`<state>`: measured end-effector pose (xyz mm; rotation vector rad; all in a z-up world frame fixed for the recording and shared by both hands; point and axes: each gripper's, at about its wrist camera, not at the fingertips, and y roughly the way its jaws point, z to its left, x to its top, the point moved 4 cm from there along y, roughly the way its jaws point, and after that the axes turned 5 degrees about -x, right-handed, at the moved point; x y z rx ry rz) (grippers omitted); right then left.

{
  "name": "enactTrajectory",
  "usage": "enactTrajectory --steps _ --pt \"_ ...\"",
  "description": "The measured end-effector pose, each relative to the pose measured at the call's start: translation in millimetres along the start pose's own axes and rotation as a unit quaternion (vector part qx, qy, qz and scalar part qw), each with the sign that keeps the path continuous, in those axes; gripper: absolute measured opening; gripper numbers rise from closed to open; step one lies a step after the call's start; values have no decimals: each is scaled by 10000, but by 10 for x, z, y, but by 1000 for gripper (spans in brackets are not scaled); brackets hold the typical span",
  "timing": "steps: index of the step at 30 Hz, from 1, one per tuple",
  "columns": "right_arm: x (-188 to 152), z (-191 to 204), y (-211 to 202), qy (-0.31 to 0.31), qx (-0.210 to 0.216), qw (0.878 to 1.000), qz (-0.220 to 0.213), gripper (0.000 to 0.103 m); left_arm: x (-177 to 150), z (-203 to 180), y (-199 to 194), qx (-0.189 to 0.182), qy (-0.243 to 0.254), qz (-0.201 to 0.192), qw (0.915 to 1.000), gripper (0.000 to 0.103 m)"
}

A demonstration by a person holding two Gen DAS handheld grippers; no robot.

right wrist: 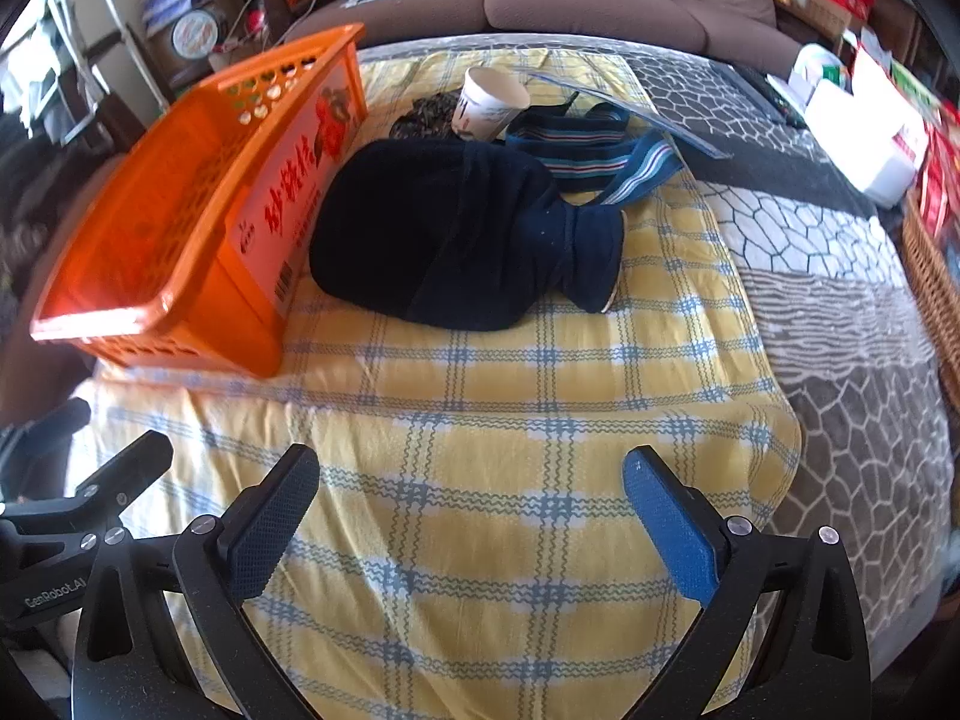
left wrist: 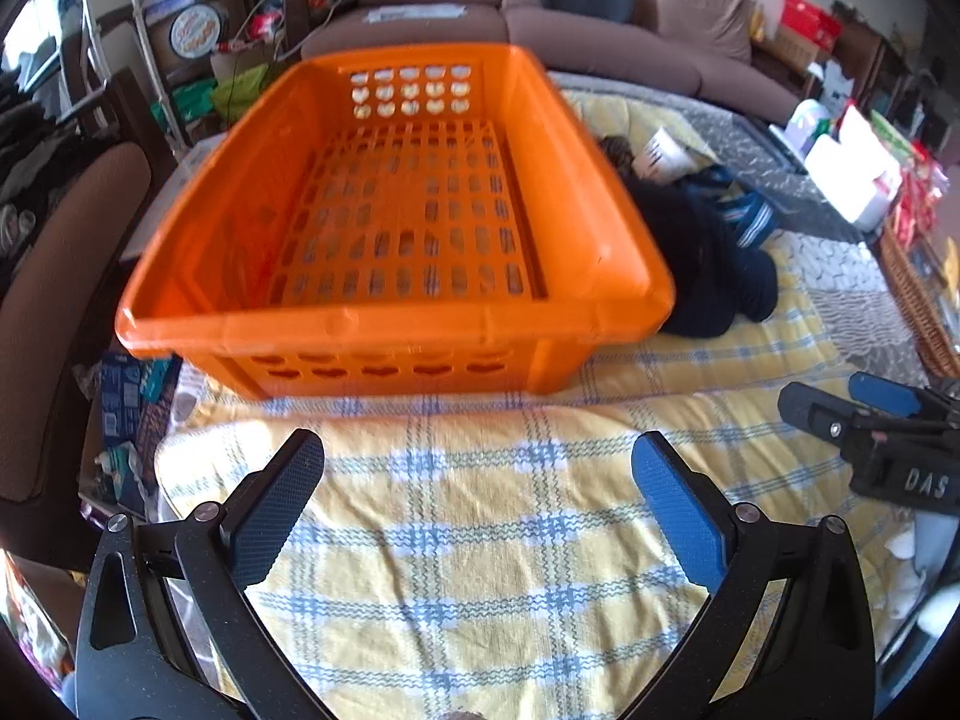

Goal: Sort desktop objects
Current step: 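Move the left gripper toward the white paper cup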

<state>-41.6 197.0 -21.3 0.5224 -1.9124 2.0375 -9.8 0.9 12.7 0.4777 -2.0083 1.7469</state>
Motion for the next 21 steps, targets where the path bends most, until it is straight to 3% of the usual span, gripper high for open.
enactTrajectory --steps 4,10,21 --pt "95 -167 -126 258 212 9994 -82 100 181 -66 -238 -161 222 -272 9993 103" --pt "310 -346 -318 318 304 9988 -217 98 536 -230 -355 -485 394 -360 9974 103" --pt "694 -603 -434 85 300 9986 -419 97 1347 -718 7 -538 563 -174 9968 103"
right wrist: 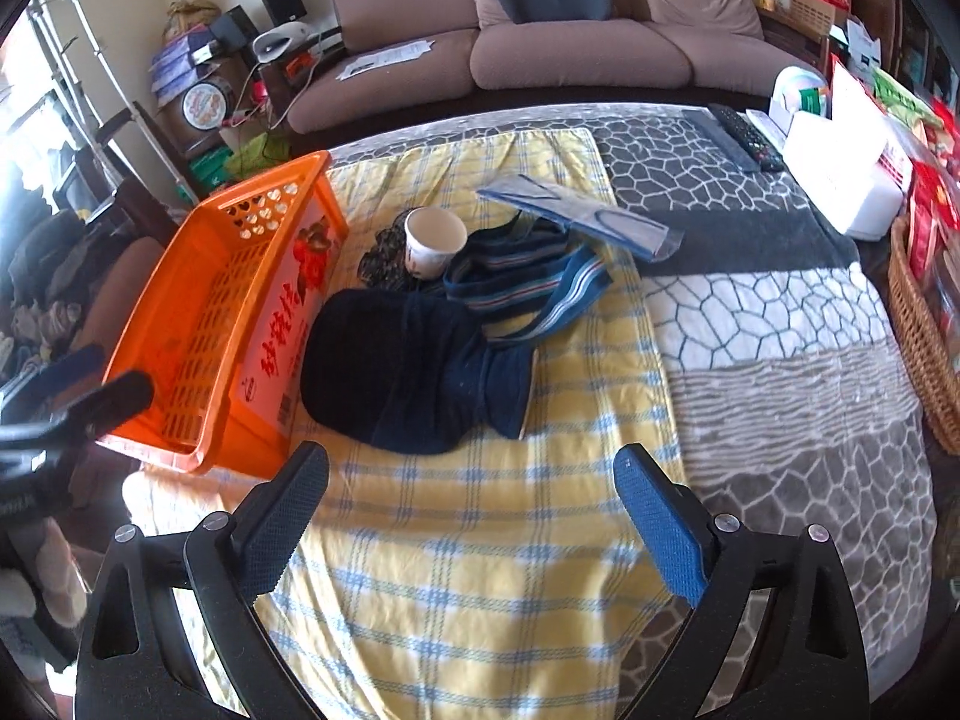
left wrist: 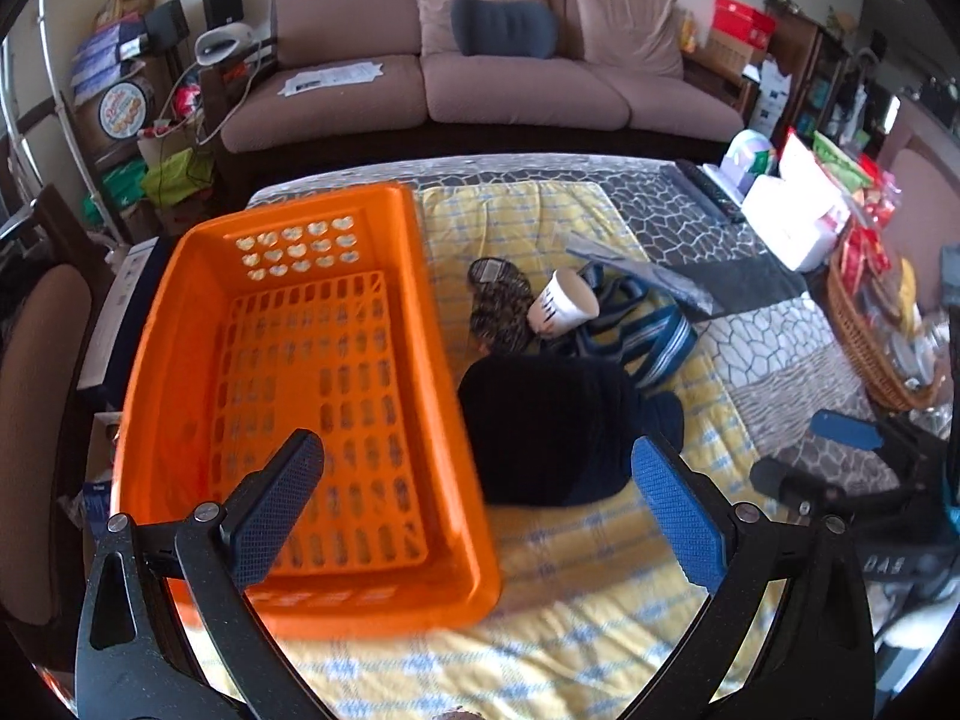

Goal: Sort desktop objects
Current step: 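Move the left gripper toward the white paper cup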

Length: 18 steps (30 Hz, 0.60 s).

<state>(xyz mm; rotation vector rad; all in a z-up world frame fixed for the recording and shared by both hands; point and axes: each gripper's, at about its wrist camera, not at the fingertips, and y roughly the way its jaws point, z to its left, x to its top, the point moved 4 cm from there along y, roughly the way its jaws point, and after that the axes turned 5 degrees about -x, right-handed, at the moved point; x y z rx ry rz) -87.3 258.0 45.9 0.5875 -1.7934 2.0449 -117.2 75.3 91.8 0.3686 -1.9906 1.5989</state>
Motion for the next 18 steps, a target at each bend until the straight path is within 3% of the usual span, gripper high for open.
enactTrajectory --steps 5,11,15,18 --pt "223 -199 133 -76 -28 10000 46 90 353 -166 380 23 134 228 9996 103" --pt "519 -536 361 206 85 9997 124 78 672 -345 906 177 420 576 9973 95" --pt "729 -804 528 503 138 9985 138 77 805 -370 1265 323 506 861 9945 75" --pt "874 -983 659 693 165 9973 166 77 833 -333 1489 400 503 1062 9923 72"
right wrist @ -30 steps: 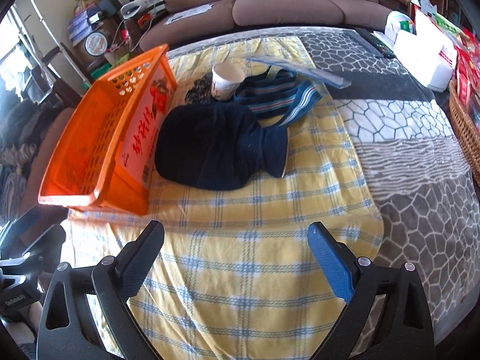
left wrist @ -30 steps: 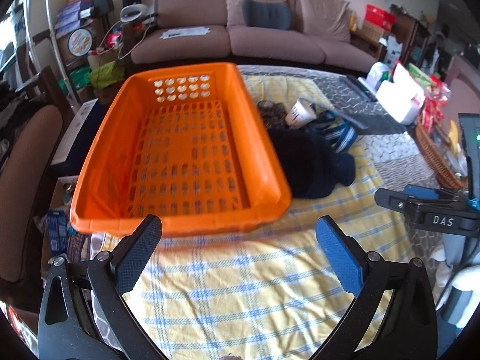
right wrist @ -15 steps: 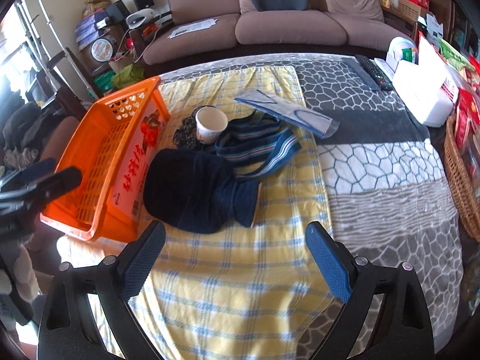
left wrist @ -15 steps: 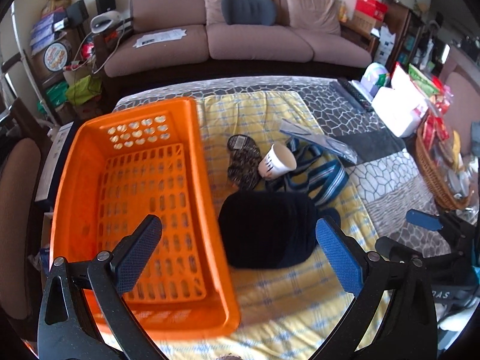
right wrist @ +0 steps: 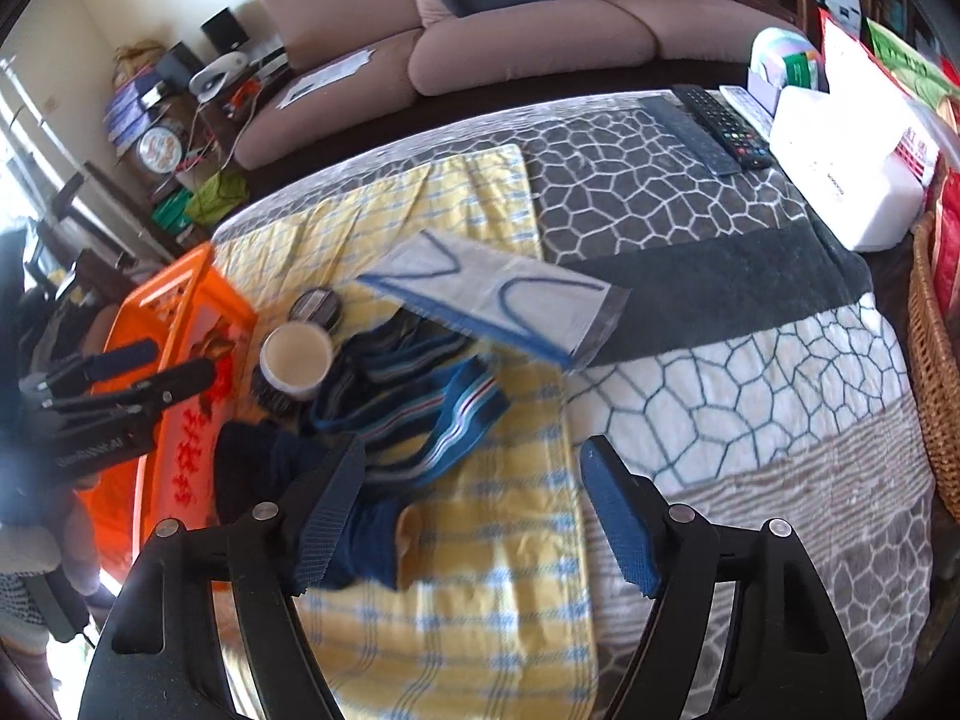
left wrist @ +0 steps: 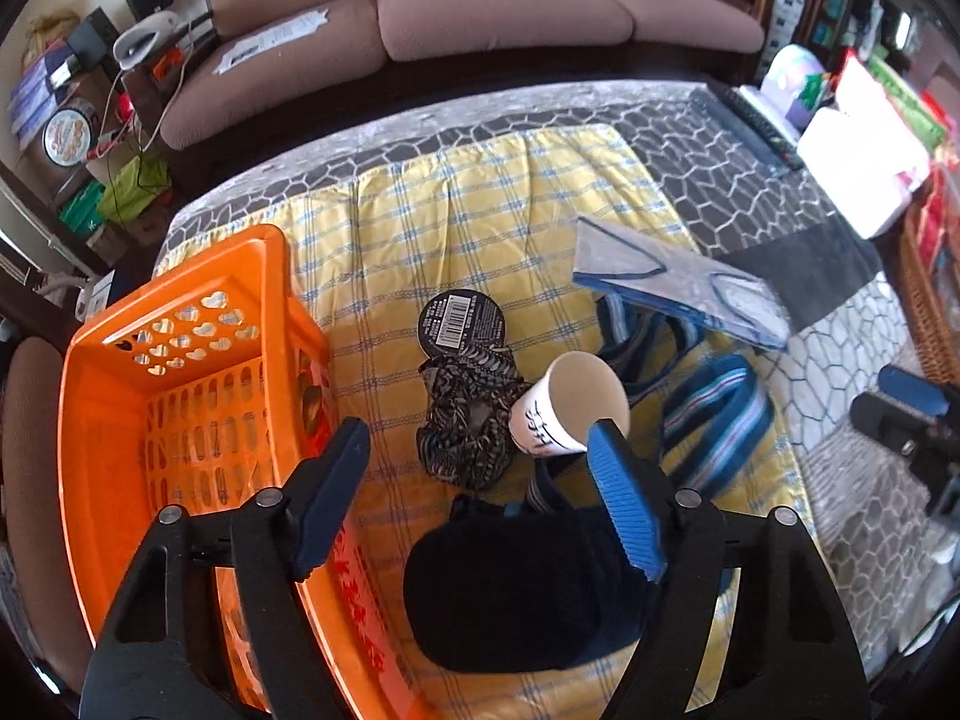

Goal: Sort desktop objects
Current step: 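Move the left gripper toward the white paper cup, then grasp the white paper cup by its rim with the left gripper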

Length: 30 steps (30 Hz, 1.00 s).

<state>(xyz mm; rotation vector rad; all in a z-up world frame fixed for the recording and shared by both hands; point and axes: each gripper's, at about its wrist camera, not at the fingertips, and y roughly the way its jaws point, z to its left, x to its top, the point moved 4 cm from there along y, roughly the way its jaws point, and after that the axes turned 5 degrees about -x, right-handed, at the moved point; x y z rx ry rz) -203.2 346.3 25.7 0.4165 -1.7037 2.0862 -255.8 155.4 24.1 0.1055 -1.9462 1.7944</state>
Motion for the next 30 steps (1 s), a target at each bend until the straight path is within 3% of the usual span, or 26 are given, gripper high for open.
enactTrajectory --steps 6,8,11,12,13,20,26,30 --pt "219 -239 227 251 -7 9997 76 77 97 -48 279 8 93 225 9997 72" --pt "230 -258 288 311 91 9994 129 77 109 -82 374 -7 141 323 9994 67" --pt "176 -194 348 318 326 9987 224 74 101 -121 485 -90 206 466 9987 34" --pt "163 -176 371 320 383 9984 254 74 92 -137 518 -106 248 518 9983 17" --pt "135 -149 400 327 451 9980 312 73 76 -147 550 -73 300 569 9979 9" --pt "-56 6 520 598 1065 9905 637 72 18 -146 304 -382 365 303 9981 5" --pt "-265 263 409 400 1488 9845 835 73 -38 -25 -275 -783 228 -130 9966 5" --pt "-425 422 348 242 1503 9839 936 73 -154 144 -642 -1027 55 -350 9941 5"
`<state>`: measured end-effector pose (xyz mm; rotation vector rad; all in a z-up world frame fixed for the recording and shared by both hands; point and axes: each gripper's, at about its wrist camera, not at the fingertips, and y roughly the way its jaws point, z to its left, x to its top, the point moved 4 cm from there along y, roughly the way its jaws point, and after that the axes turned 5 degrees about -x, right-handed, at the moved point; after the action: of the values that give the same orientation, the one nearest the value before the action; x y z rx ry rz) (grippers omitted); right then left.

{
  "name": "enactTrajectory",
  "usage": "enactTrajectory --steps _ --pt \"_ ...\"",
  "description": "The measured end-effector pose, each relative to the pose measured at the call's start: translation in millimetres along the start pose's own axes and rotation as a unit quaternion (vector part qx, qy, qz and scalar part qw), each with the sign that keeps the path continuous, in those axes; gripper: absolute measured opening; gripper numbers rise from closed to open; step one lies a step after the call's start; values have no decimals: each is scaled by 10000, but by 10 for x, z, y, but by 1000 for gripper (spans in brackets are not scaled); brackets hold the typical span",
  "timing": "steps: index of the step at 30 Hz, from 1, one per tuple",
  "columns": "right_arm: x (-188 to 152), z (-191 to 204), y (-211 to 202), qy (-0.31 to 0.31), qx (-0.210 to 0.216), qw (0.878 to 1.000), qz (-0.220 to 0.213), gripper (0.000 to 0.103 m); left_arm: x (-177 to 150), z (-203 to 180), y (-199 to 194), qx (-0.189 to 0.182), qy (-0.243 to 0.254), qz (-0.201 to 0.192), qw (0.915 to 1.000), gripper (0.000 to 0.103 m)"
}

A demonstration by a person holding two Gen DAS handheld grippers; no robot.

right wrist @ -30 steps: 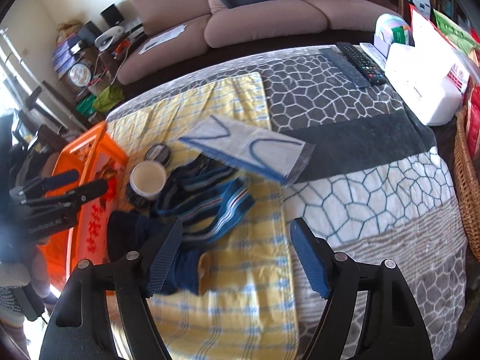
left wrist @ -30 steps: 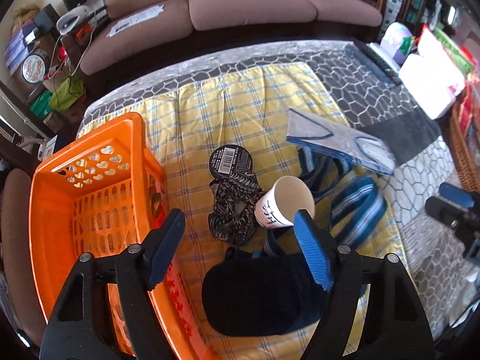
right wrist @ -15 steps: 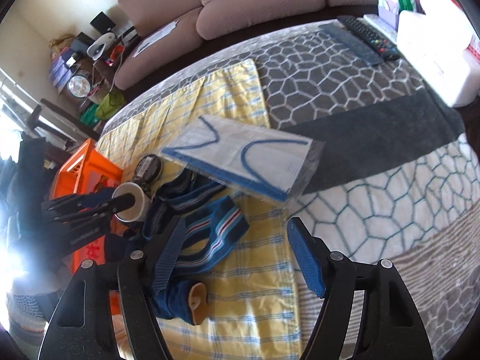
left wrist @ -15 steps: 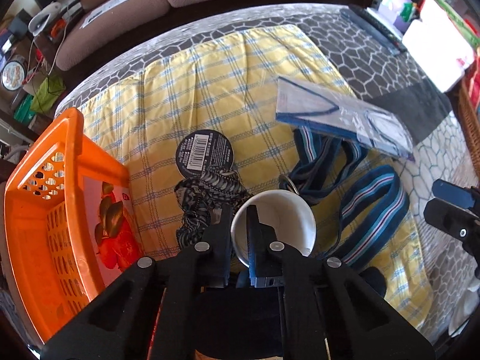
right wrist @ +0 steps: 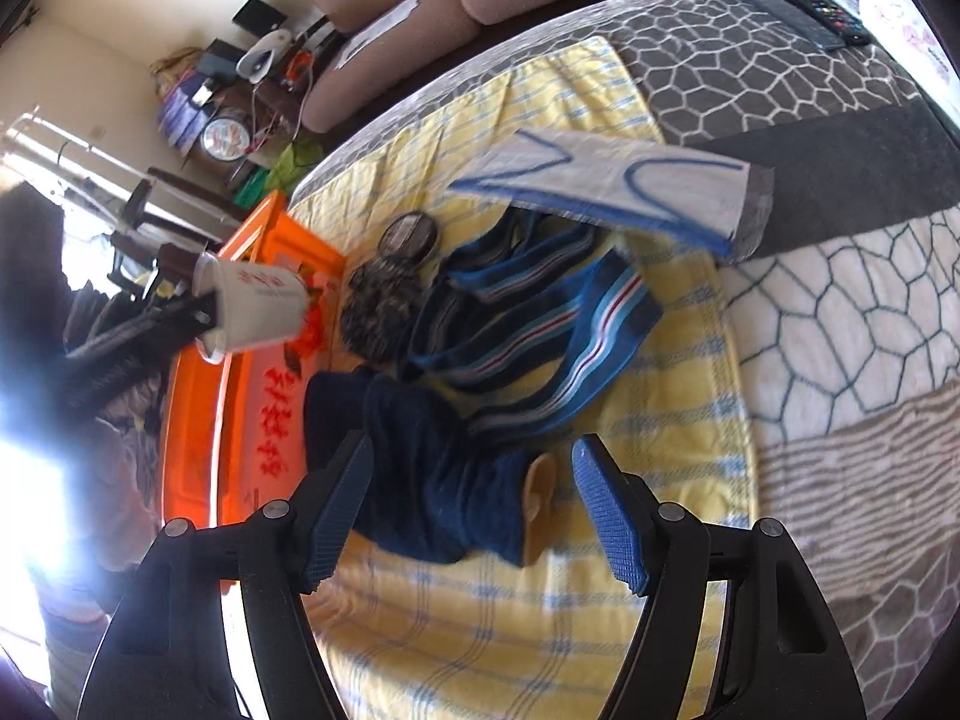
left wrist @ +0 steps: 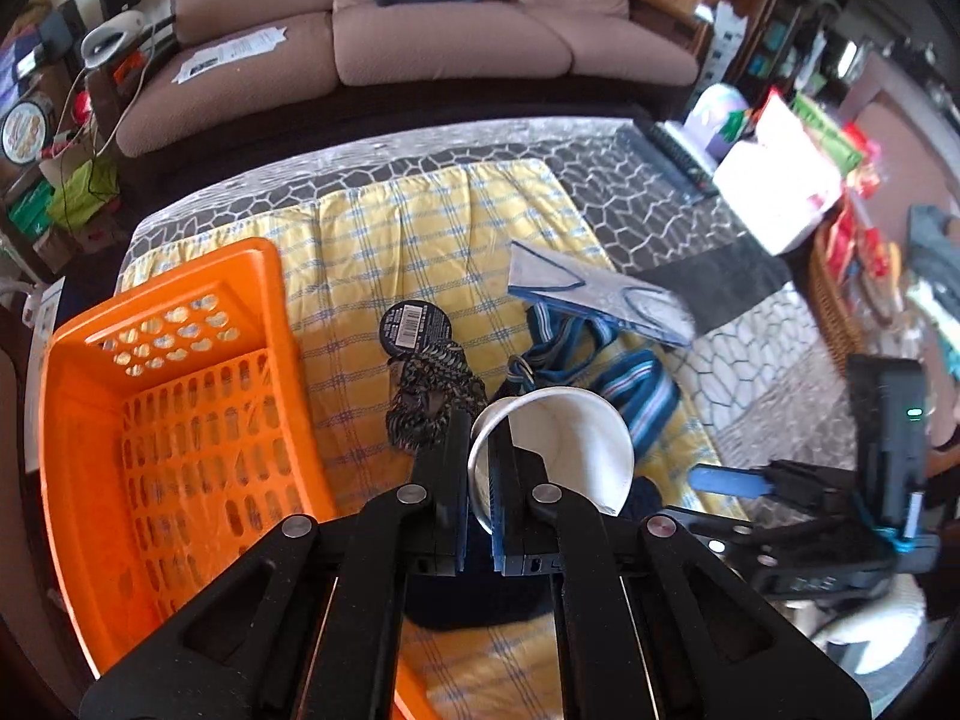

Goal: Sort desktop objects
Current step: 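Grasp the white paper cup by its rim with the left gripper, then hold the cup over the orange basket with the left gripper while the right gripper reaches toward the navy hat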

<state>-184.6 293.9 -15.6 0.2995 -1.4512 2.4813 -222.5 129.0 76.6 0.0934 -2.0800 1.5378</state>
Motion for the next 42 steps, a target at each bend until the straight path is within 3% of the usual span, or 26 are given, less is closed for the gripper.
enactTrajectory --steps 5,8,11,16,18,23,27,34,37,40,42 --pt "-123 283 1 -472 -442 9979 -74 73 -244 192 -450 -45 -81 -163 9998 5" --pt "-162 523 28 -1301 -1013 9863 -65 76 -424 376 -669 6 -185 -220 9996 5" --pt "-226 643 112 -2090 -1598 9647 93 77 -611 557 -808 96 -270 -226 9993 5" --pt "-383 634 306 -3591 -2398 9001 577 77 -914 886 -945 184 -466 -214 9985 5" --pt "-439 621 372 -4003 -2560 8767 745 77 -997 985 -962 206 -544 -199 9981 5" --pt "-576 628 595 -5066 -2922 8027 1171 77 -1173 1237 -931 195 -814 -138 9964 5" --pt "-612 640 769 -5494 -3074 7645 1386 77 -1269 1379 -886 125 -981 -91 9951 5" --pt "-654 596 1056 -5799 -3144 7321 1704 74 -1302 1460 -790 9 -1107 -45 9938 5" --pt "-648 623 1065 -5775 -3050 7379 1701 71 -1312 1465 -772 -35 -1133 -36 9936 5" --pt "-619 605 1002 -5772 -3063 7401 1593 58 -1318 1459 -795 -57 -1136 -59 9935 5" --pt "-589 610 902 -5647 -2839 7586 1583 56 -1318 1454 -822 -66 -1146 -76 9934 5"
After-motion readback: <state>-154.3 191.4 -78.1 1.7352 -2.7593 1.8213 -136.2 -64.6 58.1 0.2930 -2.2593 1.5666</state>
